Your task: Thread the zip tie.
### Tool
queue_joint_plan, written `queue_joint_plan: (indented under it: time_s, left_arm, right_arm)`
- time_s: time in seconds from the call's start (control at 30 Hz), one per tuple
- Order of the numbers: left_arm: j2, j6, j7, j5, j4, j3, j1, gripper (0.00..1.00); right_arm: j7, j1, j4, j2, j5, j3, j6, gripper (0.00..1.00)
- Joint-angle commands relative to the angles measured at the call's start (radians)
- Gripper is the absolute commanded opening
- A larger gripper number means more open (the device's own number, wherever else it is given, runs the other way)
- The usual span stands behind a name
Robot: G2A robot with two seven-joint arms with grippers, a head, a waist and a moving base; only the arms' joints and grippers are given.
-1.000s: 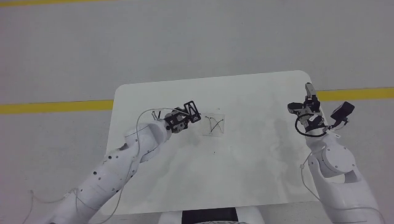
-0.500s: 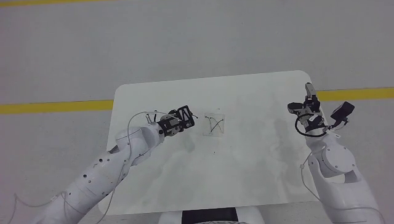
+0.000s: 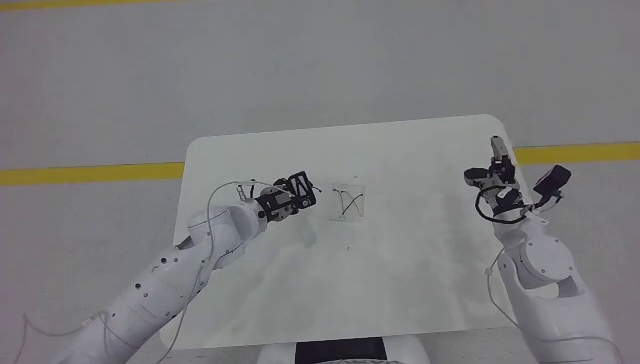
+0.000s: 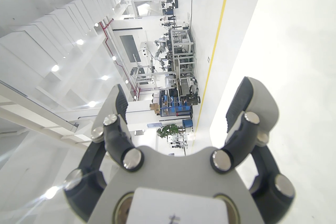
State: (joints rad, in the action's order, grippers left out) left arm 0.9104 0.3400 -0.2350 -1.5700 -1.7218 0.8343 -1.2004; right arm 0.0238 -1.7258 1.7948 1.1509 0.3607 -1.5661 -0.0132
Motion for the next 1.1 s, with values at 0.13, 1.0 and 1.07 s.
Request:
queue_joint_plan:
  time_s: [0.13, 1.0, 1.07]
  left_arm:
    - [0.000, 0.000, 0.000, 0.000, 0.000, 0.000, 0.000, 0.00]
    - [0.000, 0.000, 0.000, 0.000, 0.000, 0.000, 0.000, 0.00]
    - [0.000, 0.000, 0.000, 0.000, 0.000, 0.000, 0.000, 0.00]
  right_arm:
    - [0.052, 0.039, -0.014, 0.005, -0.186, 0.125, -0.066, 1.00]
    - [0.448, 0.174, -0.087, 0.012, -0.267, 0.310, -0.156, 1.00]
    - [0.586, 0.207, -0.124, 0.013, -0.188, 0.326, -0.189, 1.00]
